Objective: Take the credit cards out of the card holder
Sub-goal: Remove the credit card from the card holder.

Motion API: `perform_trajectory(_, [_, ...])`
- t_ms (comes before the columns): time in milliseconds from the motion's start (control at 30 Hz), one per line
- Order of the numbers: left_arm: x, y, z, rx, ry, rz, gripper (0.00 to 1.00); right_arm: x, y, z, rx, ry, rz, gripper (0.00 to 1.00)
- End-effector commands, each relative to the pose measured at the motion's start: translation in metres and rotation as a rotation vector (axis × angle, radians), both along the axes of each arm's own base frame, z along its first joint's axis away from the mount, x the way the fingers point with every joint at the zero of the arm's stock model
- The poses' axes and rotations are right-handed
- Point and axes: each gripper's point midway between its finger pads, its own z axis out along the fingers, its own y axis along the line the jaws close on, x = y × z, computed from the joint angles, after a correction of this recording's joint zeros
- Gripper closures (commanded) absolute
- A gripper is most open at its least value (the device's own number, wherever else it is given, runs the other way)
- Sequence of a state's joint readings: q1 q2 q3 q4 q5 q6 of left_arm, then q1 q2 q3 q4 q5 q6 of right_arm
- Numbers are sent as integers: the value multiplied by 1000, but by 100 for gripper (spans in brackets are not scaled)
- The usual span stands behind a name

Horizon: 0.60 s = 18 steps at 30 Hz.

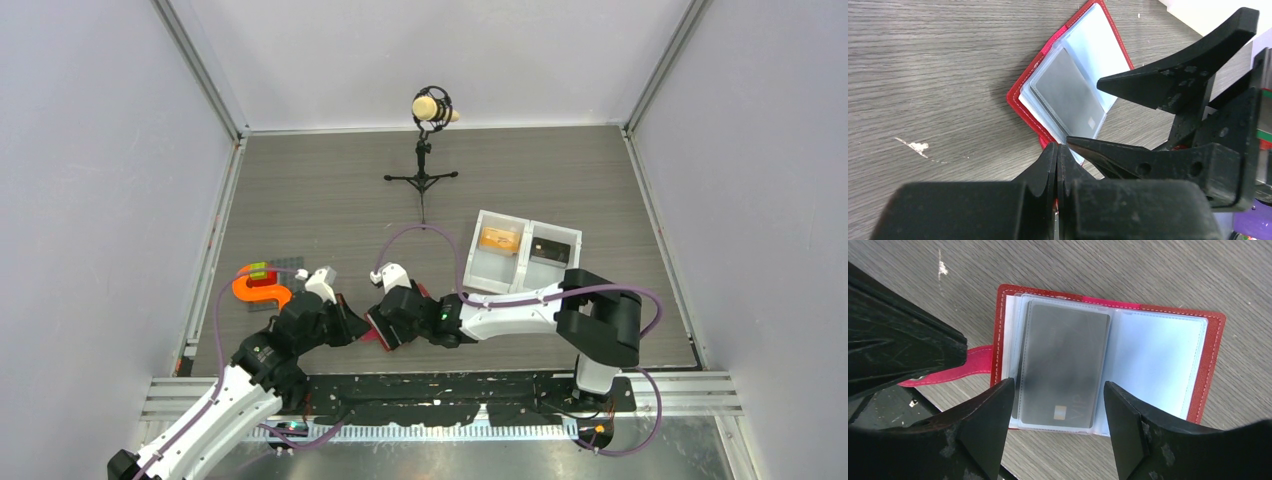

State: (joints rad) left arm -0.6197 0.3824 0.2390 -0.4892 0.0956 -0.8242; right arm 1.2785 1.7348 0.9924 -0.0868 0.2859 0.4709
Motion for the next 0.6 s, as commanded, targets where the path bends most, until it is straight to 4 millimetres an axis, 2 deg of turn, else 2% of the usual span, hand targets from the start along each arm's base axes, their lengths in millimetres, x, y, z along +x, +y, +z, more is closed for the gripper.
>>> perform_trajectory(0, [7, -6, 22, -45, -51, -7, 100, 10, 9, 9, 12, -31, -19, 27])
perform_trajectory(167, [6, -6, 22, -43, -49, -7, 100, 16, 1, 8, -20, -53, -57, 32])
perform_trajectory(567, [5, -6, 22, -44, -46, -13, 100, 25, -11, 29, -5, -111, -108, 33])
